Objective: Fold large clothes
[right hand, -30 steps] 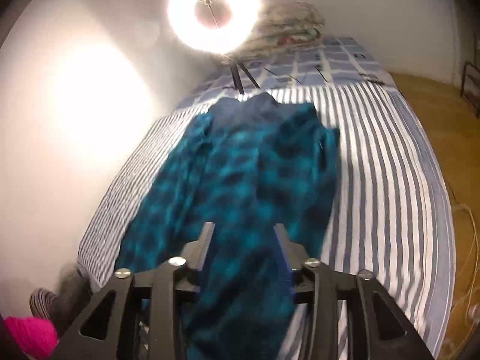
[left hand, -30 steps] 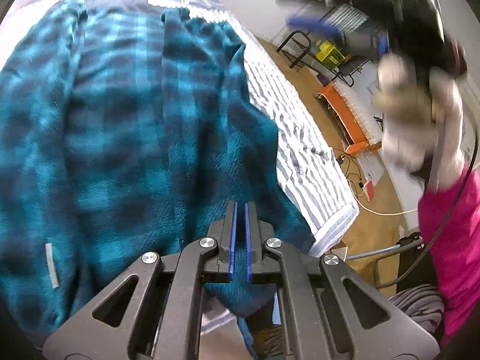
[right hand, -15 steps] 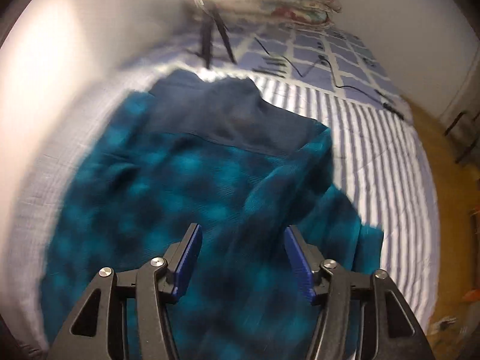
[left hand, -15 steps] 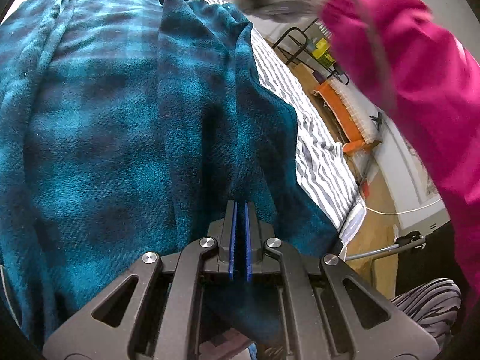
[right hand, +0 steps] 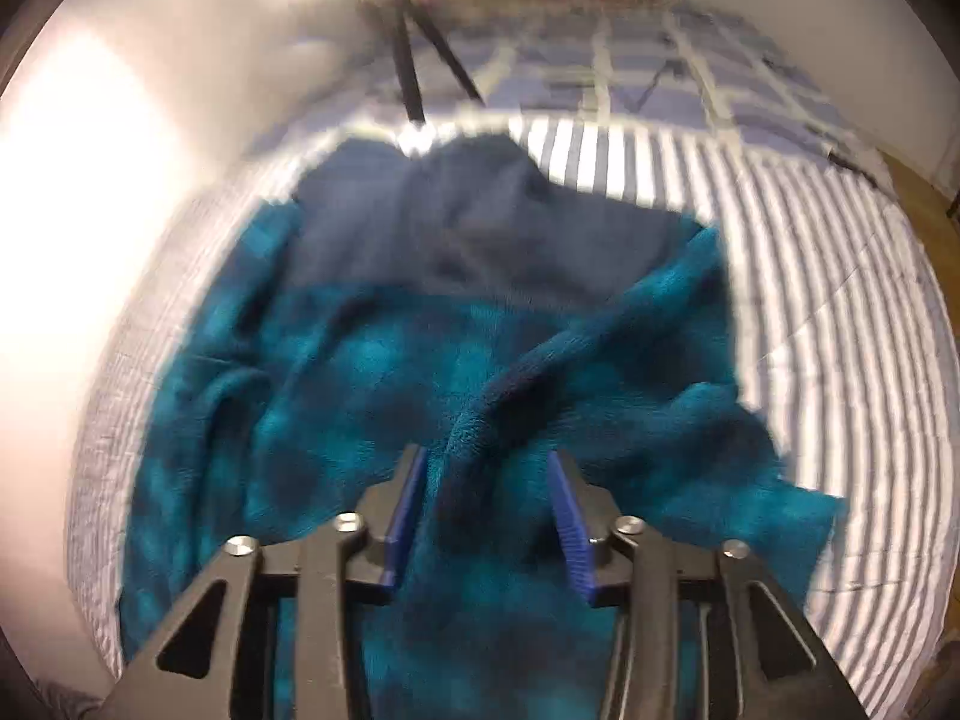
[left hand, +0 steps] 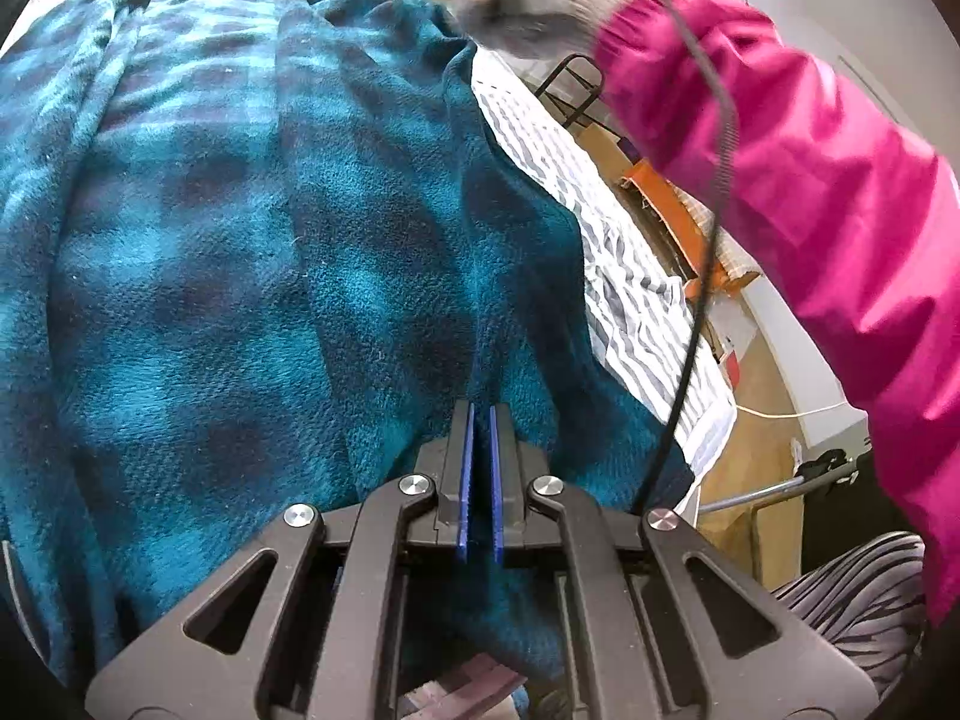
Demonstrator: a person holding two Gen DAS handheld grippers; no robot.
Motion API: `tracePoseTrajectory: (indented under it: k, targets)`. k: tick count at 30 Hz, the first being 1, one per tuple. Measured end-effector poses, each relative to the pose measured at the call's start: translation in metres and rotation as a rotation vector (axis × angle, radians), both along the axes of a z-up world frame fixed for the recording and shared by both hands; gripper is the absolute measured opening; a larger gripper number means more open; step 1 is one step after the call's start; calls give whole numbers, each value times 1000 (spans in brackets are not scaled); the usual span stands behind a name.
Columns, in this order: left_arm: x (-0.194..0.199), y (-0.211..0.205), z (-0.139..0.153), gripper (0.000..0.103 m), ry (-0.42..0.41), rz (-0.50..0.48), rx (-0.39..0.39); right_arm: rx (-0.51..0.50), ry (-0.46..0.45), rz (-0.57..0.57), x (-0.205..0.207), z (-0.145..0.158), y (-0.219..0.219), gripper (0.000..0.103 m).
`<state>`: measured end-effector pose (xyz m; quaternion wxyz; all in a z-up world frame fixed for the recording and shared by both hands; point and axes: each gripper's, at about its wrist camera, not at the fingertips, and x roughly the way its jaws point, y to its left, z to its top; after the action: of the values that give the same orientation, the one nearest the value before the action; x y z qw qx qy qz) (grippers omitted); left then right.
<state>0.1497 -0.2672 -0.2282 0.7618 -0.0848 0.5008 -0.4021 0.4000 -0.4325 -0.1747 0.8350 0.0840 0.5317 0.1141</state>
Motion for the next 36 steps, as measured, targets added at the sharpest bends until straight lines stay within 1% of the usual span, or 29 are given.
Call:
tracePoseTrajectory:
  k: [1,3,4,5,6,7,8,10,11,12,13,14,15,17,19,20,21,22,23,25,26,28,31,33,36]
  targets:
    - [-1,1,2,1,-5,-2,3,25,-34,-14,-7,12,-14,54]
    - [-4,1,9,1,-26,0,4,25,-106,-131,-26,30,-52,64]
    - [-5,1,12,1,-35,2,3,31,-122,-159,-33,32,-60,66]
    - [-7,1,16,1,-46,4,-1,42,-136,-186,-43,34,-75,71]
    - [-9,-1,19,1,-57,4,-4,36,-133,-207,-50,31,-85,76]
    - [-10,-2,21,1,-66,4,-2,32,-117,-218,-52,27,-91,78]
    - [-12,-5,23,1,-80,-1,2,42,-93,-220,-52,20,-95,79]
    - [-14,-12,24,1,-106,-22,27,60,-52,-219,-51,8,-97,75]
    - [-15,-16,21,1,-111,-31,45,75,-40,-207,-51,2,-95,55]
    - [-15,-19,17,1,-101,-37,54,90,-23,-183,-49,-4,-91,7]
    - [-13,-20,13,1,-89,-40,60,77,1,-181,-48,-9,-91,4]
    - [-13,-21,10,1,-85,-42,68,60,3,-194,-42,-11,-92,4]
    - [-13,-20,8,1,-87,-42,72,57,-13,-214,-46,-12,-99,3]
    - [-16,-20,6,1,-104,-51,82,99,-29,-283,-52,-18,-121,3]
    - [-15,-20,1,2,-108,-56,89,112,5,-409,-54,-38,-152,2]
    - [-15,-20,0,2,-103,-54,88,83,44,-432,-52,-51,-158,2]
    - [-14,-19,-1,2,-98,-50,83,35,64,-404,-51,-61,-154,3]
    - [-14,-19,0,2,-96,-50,83,10,45,-381,-52,-60,-149,3]
    - [-15,-19,1,2,-99,-55,89,-37,15,-351,-53,-53,-141,6]
    - [-15,-18,5,2,-106,-66,96,-21,-8,-344,-58,-39,-138,15]
    - [-16,-16,8,2,-107,-67,94,5,-17,-356,-64,-29,-139,24]
    - [-16,-11,16,2,-112,-58,90,28,-64,-352,-83,-1,-139,26]
    - [-16,5,30,2,-117,-33,51,90,-117,-316,-120,37,-133,26]
    - [-18,15,41,2,-121,-25,28,115,-142,-295,-151,61,-128,27]
    - [-19,21,52,2,-137,-22,12,156,-145,-245,-205,82,-113,28]
